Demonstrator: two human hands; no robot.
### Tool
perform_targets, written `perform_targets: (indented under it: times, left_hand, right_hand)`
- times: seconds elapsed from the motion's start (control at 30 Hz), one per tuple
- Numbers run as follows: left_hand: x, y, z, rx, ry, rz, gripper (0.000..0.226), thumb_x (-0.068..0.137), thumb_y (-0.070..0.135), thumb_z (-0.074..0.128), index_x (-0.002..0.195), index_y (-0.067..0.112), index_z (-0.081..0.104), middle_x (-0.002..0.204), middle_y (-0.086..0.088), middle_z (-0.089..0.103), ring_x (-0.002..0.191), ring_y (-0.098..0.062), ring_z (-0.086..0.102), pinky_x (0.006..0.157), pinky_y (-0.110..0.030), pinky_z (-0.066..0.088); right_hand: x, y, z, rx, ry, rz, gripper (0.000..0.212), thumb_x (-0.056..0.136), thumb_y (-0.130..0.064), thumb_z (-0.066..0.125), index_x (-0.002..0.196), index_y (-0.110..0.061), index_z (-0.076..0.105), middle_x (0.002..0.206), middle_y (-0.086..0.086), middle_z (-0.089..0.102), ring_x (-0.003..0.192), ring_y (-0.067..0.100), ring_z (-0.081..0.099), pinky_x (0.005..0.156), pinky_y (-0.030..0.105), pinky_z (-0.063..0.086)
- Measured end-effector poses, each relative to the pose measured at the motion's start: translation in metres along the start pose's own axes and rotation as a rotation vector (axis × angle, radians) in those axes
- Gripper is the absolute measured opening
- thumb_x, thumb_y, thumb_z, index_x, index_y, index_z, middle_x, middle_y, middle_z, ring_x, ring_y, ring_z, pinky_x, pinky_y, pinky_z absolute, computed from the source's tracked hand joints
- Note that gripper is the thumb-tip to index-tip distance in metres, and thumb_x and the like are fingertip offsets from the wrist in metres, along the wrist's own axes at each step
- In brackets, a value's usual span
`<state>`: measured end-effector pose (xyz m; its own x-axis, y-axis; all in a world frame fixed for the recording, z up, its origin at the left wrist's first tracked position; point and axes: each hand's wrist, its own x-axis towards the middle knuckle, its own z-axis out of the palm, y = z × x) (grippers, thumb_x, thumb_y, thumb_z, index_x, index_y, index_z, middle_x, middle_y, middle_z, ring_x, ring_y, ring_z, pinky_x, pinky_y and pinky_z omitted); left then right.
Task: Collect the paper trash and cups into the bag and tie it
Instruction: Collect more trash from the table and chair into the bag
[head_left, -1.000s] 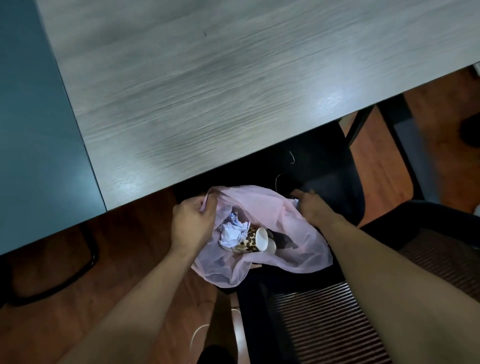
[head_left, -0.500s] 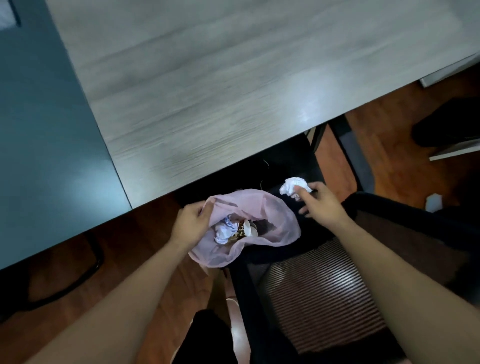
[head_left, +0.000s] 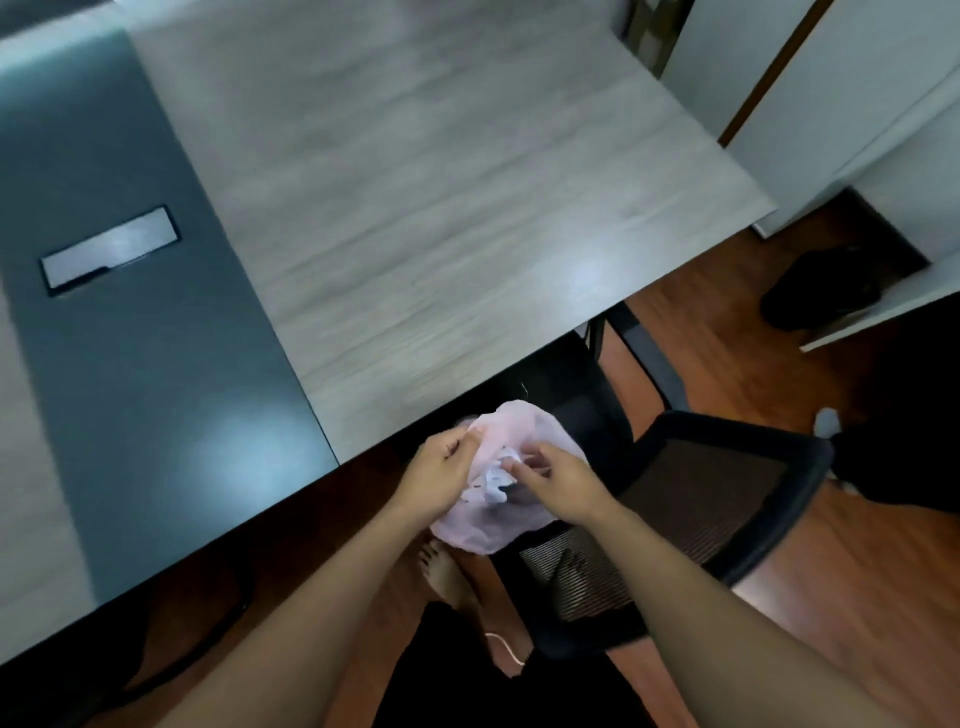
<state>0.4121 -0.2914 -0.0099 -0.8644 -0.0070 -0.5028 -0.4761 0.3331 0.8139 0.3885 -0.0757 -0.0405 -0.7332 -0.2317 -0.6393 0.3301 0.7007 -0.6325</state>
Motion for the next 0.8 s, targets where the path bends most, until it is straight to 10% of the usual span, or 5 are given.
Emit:
perform_targets:
  times: [0.1,0.23,0.37,0.6,0.8]
  left_hand:
    - [-0.019,0.043,-0.032,-0.043,-0.034,0.009,0.042,0.113,0.044,0.050,0.089,0.017,0.072,0.069,0.023,0.063,0.070,0.004,0.058,0.070,-0.022,0.044]
    - [-0.037,0.086,-0.077,-0.268,-0.020,-0.007,0.037,0.112,0.046,0.053,0.124,0.023,0.079,0.120,0.008,0.082,0.113,-0.007,0.075,0.102,-0.028,0.055]
    - [-0.047,0.118,-0.112,-0.476,0.019,-0.033,0.041,0.110,0.043,0.056,0.123,0.012,0.078,0.111,-0.013,0.083,0.097,-0.026,0.080,0.081,-0.032,0.062]
    - [-0.055,0.140,-0.157,-0.609,0.045,0.001,0.043,0.107,0.043,0.062,0.122,0.006,0.078,0.109,-0.017,0.081,0.090,-0.026,0.077,0.079,-0.032,0.062]
    - [-0.054,0.140,-0.199,-0.663,0.296,-0.002,0.036,0.107,0.043,0.062,0.114,0.012,0.080,0.104,-0.011,0.083,0.086,-0.023,0.079,0.073,-0.032,0.062]
  right_hand:
    - [-0.010,-0.009,-0.012,-0.068,0.115,-0.089,0.035,0.110,-0.054,0.058,0.105,-0.025,0.076,0.099,-0.010,0.078,0.100,0.014,0.073,0.098,0.037,0.055]
    - [-0.023,-0.019,-0.036,-0.079,0.478,-0.192,0.029,0.108,-0.043,0.061,0.089,-0.022,0.067,0.083,-0.003,0.071,0.081,0.021,0.067,0.076,0.042,0.053]
    - [-0.034,-0.044,-0.060,-0.072,0.787,-0.192,0.035,0.097,-0.041,0.077,0.115,-0.018,0.058,0.114,0.000,0.057,0.112,0.021,0.051,0.092,0.036,0.045]
    - [-0.032,-0.087,-0.064,0.390,0.104,0.192,0.084,0.082,-0.088,0.070,0.114,-0.011,0.083,0.109,0.004,0.086,0.104,0.027,0.081,0.102,0.044,0.063]
    - [-0.029,-0.161,-0.072,0.681,0.104,-0.032,0.052,0.096,-0.045,0.083,0.114,0.004,0.080,0.109,0.015,0.085,0.109,0.038,0.080,0.093,0.044,0.062]
